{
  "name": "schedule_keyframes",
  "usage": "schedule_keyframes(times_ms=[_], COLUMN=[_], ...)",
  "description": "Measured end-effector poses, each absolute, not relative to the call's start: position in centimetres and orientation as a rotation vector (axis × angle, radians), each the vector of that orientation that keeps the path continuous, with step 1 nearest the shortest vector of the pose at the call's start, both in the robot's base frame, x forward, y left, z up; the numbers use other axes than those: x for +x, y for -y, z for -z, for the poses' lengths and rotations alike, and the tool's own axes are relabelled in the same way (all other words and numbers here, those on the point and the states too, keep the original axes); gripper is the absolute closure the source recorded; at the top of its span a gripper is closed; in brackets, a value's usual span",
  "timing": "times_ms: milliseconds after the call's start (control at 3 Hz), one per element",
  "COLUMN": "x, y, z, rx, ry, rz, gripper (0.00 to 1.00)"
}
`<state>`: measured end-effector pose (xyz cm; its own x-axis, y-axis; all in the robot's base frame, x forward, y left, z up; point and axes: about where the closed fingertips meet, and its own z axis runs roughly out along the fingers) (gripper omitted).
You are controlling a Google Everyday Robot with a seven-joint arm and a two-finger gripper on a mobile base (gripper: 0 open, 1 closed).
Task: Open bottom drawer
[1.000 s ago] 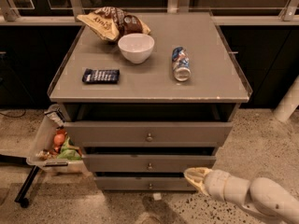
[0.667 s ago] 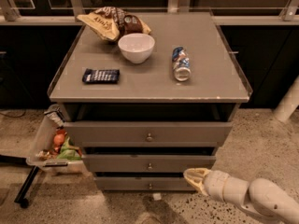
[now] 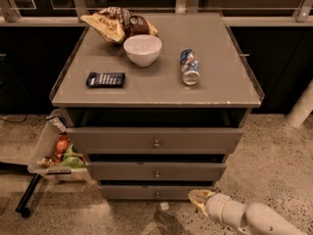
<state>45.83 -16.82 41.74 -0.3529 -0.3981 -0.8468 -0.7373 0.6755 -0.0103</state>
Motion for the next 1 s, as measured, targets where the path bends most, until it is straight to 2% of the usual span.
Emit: schedule_keyframes(times_ms=[333, 667, 1000], x=[46.3, 44.9, 44.9], y=[18.2, 15.9, 15.9], z=[-34.9, -31.9, -31.9], rx=[-0.74, -0.694, -0.694], ry=[-2.017, -2.034, -2.034], rz=[-0.434, -0.514, -0.515], gripper=[1.0, 1.0, 1.0])
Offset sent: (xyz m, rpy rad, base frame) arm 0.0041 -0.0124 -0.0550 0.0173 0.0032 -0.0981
